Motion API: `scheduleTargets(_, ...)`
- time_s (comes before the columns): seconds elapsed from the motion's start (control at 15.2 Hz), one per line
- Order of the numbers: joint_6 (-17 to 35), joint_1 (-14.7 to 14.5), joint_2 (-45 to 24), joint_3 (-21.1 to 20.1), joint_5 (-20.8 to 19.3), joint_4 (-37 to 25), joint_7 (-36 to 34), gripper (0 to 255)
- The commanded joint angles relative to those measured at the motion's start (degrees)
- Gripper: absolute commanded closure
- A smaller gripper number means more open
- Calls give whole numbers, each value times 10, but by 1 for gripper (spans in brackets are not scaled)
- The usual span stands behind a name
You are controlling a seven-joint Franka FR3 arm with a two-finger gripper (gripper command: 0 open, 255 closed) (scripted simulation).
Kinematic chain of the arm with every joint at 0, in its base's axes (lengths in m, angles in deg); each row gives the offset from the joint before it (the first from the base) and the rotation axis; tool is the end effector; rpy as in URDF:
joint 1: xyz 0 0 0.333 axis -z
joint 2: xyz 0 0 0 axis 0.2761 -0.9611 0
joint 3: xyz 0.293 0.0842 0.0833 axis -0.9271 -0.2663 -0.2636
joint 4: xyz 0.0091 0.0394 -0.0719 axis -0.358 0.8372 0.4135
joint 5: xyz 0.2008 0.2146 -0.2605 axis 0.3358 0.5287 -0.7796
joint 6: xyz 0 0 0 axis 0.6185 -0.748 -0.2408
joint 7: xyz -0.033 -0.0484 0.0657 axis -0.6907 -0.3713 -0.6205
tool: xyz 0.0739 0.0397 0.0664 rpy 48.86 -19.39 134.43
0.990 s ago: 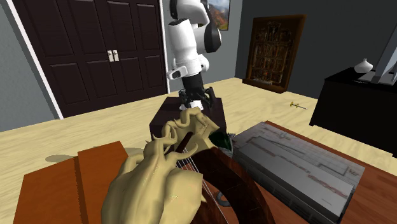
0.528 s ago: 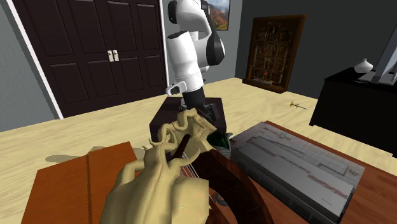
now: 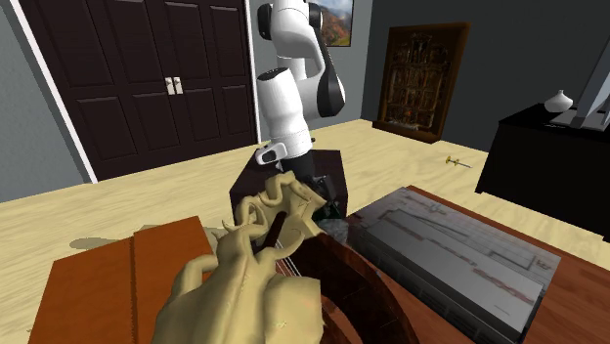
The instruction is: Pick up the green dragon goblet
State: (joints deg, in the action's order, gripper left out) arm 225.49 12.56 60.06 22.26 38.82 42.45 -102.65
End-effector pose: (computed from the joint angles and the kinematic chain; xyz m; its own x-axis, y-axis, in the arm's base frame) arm 0.5921 0.0692 0.3203 0.8855 -0.4638 -0.0288 -0.4535 -0.8489 -0.2714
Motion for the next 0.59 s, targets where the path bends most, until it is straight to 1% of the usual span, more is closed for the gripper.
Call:
scheduleTargets(0.0,3,0,-2,0,1,1,1,0)
scheduleTargets(0.07,3,0,-3,0,1,0,1,255)
scheduleTargets(0.53,2,0,-2,0,1,0,1,255)
